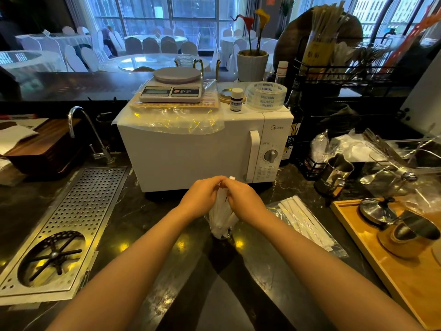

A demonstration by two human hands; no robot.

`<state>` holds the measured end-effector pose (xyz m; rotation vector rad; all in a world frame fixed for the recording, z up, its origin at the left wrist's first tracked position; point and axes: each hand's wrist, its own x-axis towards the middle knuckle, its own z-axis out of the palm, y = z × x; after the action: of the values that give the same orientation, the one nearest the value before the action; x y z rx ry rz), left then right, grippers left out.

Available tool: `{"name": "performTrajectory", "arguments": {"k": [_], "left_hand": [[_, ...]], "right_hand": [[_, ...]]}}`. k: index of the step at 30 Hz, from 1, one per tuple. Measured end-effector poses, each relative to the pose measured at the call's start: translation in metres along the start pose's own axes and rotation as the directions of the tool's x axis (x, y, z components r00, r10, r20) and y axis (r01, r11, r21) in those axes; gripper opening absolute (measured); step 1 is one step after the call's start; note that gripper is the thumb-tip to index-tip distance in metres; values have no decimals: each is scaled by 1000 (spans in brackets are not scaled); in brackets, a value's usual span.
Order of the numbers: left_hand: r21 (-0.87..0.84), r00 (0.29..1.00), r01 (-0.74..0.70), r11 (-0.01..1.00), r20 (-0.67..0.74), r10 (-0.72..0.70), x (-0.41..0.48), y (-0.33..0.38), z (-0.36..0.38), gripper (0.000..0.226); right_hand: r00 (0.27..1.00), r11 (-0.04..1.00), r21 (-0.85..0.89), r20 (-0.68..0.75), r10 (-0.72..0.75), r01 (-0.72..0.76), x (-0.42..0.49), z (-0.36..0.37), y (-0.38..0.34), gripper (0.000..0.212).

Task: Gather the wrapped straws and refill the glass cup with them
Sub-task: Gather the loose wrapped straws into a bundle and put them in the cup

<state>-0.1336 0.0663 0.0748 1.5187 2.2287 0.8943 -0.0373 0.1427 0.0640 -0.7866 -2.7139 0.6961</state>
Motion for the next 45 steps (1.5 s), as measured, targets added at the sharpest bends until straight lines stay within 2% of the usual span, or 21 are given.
{"name": "performTrajectory", "arguments": {"k": [5, 10, 13, 18, 21, 24, 34, 39, 45], "left_hand": [[286, 996, -34, 958, 93, 8, 0, -10, 2, 48], [320, 995, 25, 947, 86, -55, -2, -15, 3, 55], [391, 995, 59, 918, 53, -86, -1, -17, 5, 56], [488, 989, 111, 866, 30, -143, 1, -19, 7, 53], [494, 989, 142, 858, -33, -144, 1, -19, 5, 47], [488, 986, 157, 859, -26, -165, 1, -20, 7, 52], [449, 982, 168, 878, -2, -187, 4, -12, 5, 62], [395, 996, 86, 915, -33, -80, 6, 7, 2, 64], [365, 999, -36, 930, -3, 40, 15, 38, 13, 63]], "right_hand": [[992, 986, -153, 109, -56, 73, -2, 1, 5, 49], [986, 953, -293, 161, -37, 84, -4, 2, 12, 57], [978, 952, -301, 209, 14, 50, -5, 3, 13, 63], [962, 961, -266, 274, 3, 73, -6, 0, 9, 65], [955, 961, -264, 296, -5, 87, -7, -2, 8, 67], [951, 955, -285, 309, 13, 80, -8, -2, 9, 71], [981, 950, -308, 195, 15, 47, -7, -6, 15, 76], [989, 964, -266, 141, 38, 1, -9, -20, 19, 76], [992, 967, -237, 64, 112, -94, -25, -48, 34, 73]]}}
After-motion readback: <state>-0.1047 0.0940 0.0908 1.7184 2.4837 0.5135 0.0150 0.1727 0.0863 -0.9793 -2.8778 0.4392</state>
